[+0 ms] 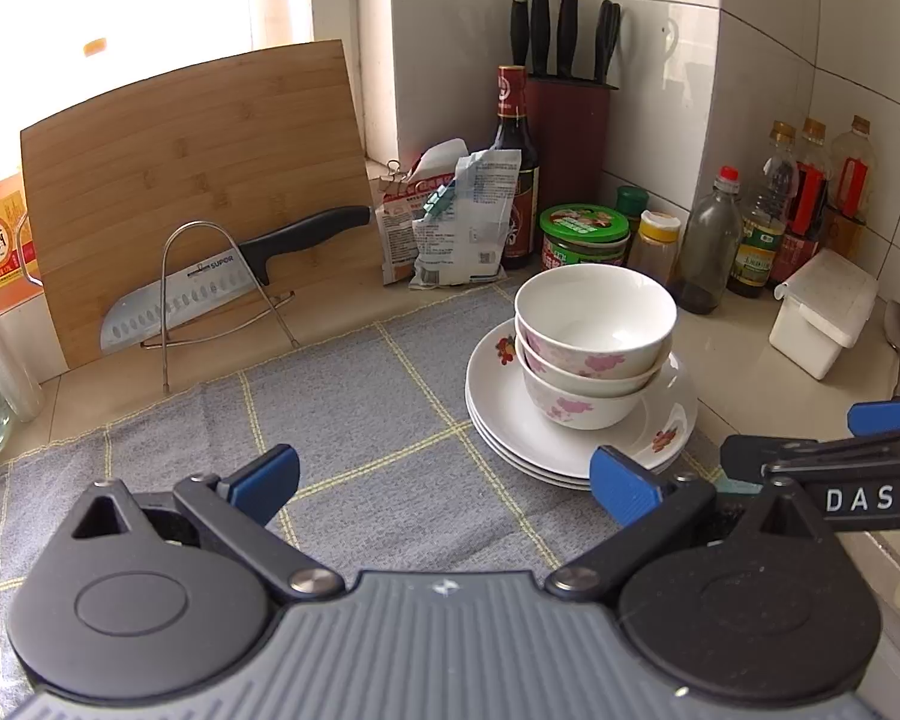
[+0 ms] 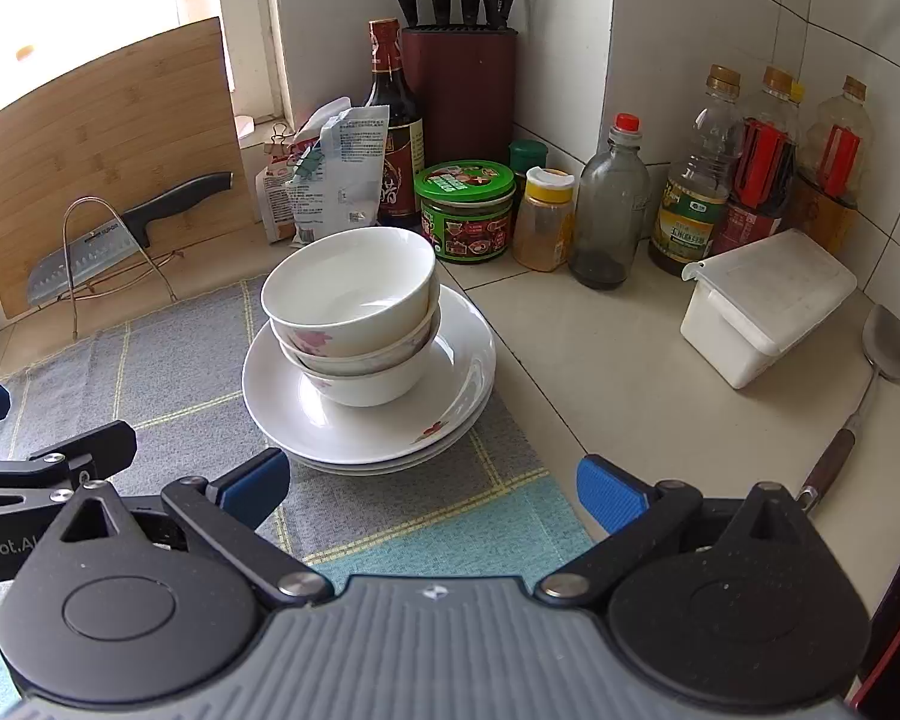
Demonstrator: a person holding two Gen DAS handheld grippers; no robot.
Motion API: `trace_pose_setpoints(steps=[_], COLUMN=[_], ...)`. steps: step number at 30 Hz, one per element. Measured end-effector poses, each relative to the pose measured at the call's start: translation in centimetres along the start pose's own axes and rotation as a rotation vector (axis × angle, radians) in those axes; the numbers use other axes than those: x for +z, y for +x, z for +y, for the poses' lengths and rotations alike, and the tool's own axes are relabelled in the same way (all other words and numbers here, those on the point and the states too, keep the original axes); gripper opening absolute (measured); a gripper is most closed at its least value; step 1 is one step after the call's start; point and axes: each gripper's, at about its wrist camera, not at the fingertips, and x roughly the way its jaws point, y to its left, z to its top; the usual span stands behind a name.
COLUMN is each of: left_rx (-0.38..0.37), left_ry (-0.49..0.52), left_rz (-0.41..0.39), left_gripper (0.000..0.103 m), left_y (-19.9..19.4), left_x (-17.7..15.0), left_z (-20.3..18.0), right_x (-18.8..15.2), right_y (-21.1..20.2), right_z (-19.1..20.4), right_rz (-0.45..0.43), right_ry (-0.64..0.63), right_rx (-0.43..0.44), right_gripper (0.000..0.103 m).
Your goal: Organize plates and bowls
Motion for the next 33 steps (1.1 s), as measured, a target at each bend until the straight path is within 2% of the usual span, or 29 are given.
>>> trace_pose_setpoints(steps=[33], left_rx=[-0.008], left_ry=[0.000], left_rz=[-0.001], left_gripper=[0.102], left_y=[-0.04], left_x=[0.12], left_z=[-0.10], right_x=[0.16], right_y=[-0.22], right_z=[-0.20], right_rz=[-0.001], right_ry=[0.001], right_rx=[-0.016], right_gripper=[0.103])
